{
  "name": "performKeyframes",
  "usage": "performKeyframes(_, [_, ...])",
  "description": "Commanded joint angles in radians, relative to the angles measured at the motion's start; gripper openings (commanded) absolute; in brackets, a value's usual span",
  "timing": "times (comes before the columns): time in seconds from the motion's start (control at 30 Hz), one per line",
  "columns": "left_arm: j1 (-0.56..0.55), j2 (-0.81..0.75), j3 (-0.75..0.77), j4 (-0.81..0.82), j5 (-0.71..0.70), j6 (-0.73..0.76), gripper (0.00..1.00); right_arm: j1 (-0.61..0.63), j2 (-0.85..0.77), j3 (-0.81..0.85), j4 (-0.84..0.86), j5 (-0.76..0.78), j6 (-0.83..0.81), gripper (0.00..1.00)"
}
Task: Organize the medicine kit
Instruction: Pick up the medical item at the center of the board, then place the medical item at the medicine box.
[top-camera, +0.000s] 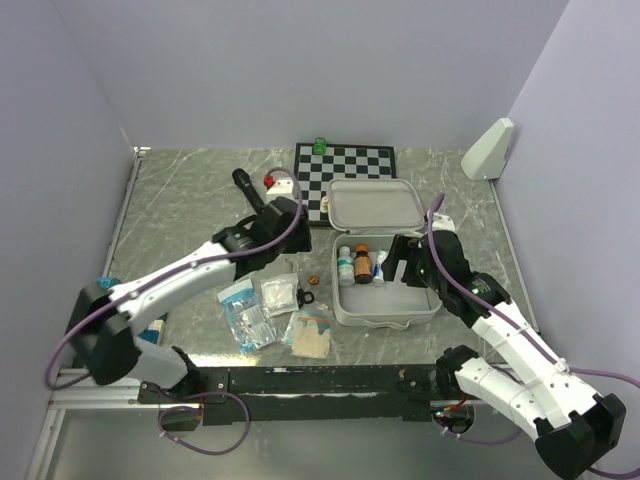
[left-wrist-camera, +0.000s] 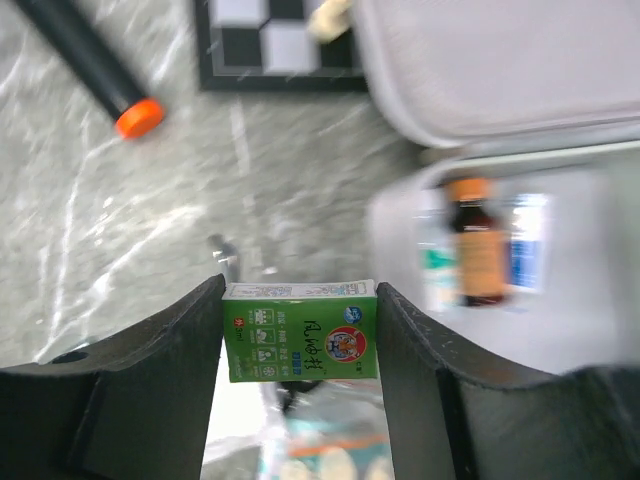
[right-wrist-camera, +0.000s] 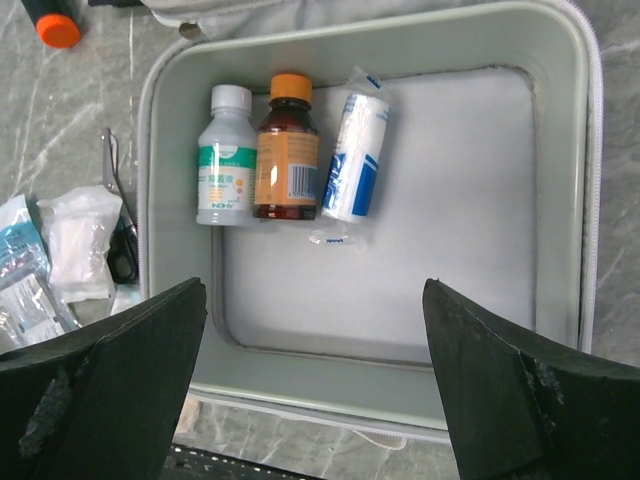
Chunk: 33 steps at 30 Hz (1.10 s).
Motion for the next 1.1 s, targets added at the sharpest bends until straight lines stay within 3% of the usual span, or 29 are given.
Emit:
performKeyframes(0.0, [-0.084, -0.076, -0.009, 0.116, 0.070, -0.013, 0.40, 0.006, -0.018, 0.070, -0.009, 0.025, 0.006, 0.95])
performKeyframes(0.27, [-0.213, 0.232, 0.302, 0.087, 0.153, -0.007, 0.40, 0.006, -0.058, 0.075, -0.079, 0.083, 0.046, 0.94])
performKeyframes(0.6, [-0.241, 0.557, 0.579, 0.102, 0.252, -0.011, 0.39, 0.006, -0.162, 0.064, -0.145, 0.129, 0.061, 0.94])
performKeyframes(0.77, [-0.244, 0.684, 0.619, 0.188, 0.338, -0.077, 0.40, 0.006, -0.196, 0.056, -0.148, 0.134, 0.061, 0.94])
performKeyframes(1.07, [-0.246, 0.764, 0.585, 0.248, 0.354, -0.109, 0.39, 0.006, -0.213, 0.026, -0.148, 0.135, 0.061, 0.94])
